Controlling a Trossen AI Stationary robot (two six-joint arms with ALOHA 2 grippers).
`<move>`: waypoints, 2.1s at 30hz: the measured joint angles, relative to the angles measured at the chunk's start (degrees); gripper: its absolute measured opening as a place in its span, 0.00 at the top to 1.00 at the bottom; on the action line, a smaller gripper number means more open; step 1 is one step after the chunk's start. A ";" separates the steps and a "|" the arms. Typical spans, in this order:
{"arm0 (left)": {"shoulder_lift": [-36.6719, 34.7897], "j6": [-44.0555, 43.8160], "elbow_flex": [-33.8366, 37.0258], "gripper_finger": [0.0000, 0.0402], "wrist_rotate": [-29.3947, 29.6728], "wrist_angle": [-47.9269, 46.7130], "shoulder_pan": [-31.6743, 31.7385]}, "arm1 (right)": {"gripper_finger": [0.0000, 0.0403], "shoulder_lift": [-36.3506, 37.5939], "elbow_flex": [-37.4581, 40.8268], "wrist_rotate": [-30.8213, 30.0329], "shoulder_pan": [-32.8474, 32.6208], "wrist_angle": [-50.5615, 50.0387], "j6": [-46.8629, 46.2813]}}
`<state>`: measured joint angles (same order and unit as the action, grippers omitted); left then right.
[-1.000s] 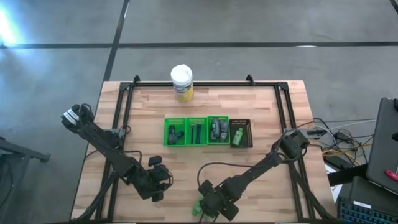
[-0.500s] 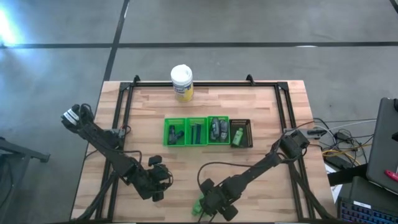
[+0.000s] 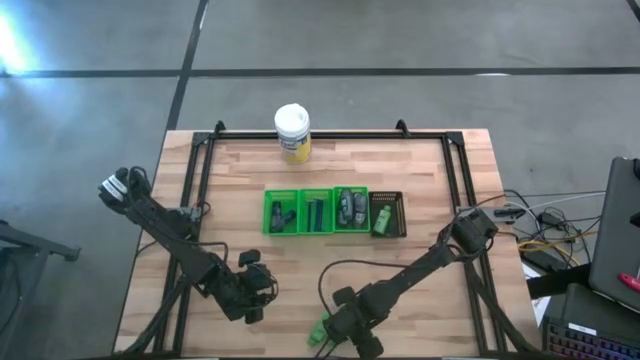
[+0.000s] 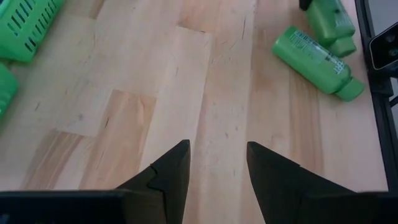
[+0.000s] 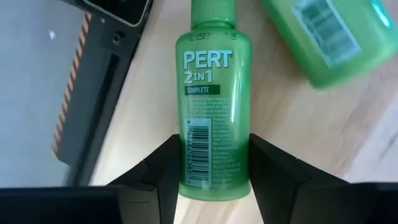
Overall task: Pick & Place Travel size toiletries
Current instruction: Put the green shampoo into the black bin
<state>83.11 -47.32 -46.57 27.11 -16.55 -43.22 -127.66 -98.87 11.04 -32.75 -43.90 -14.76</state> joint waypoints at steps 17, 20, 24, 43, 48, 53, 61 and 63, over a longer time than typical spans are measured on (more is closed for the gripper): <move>0.00 3.85 0.00 0.60 0.05 0.67 1.98 | 0.62 31.21 22.03 -25.62 -3.61 -8.78 -79.26; 0.00 3.96 0.00 0.59 0.07 0.79 2.37 | 0.61 38.45 29.40 -28.94 -2.27 -8.82 -89.55; 0.00 4.90 0.00 0.60 0.32 1.22 2.60 | 0.62 47.02 37.33 -33.45 3.16 -8.67 -94.20; 0.00 5.01 0.00 0.60 2.52 1.52 2.62 | 0.58 56.41 54.30 -27.66 23.25 1.39 -82.46; 0.00 5.04 0.00 0.60 3.09 1.52 2.62 | 0.49 56.50 53.99 -29.06 23.28 1.34 -81.05; 0.00 5.04 0.00 0.60 3.09 1.52 2.62 | 0.42 56.41 53.99 -29.26 23.29 1.35 -81.17; 0.00 4.94 0.00 0.60 2.87 1.53 2.62 | 0.39 56.53 50.47 -28.86 20.71 4.36 -78.02; 0.00 5.08 0.00 0.59 2.36 1.57 2.62 | 0.39 55.58 47.97 -27.67 18.74 6.68 -72.72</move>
<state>83.11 -42.24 -46.57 29.47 -14.98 -40.60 -72.08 -50.90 -16.63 -14.01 -37.22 -87.48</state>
